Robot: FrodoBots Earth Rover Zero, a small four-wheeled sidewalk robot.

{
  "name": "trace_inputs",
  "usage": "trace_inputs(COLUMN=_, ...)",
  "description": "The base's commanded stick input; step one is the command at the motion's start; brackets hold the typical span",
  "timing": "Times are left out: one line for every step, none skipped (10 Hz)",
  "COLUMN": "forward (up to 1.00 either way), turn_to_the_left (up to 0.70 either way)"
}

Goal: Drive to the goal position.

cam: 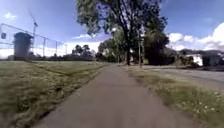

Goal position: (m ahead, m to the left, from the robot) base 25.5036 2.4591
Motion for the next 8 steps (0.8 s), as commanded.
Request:
trace_inputs(forward=1.00, turn_to_the_left=0.00)
trace_inputs(forward=1.00, turn_to_the_left=0.00)
trace_inputs(forward=1.00, turn_to_the_left=0.00)
trace_inputs(forward=1.00, turn_to_the_left=0.00)
trace_inputs(forward=1.00, turn_to_the_left=0.00)
trace_inputs(forward=1.00, turn_to_the_left=0.00)
trace_inputs(forward=1.00, turn_to_the_left=0.00)
trace_inputs(forward=1.00, turn_to_the_left=0.00)
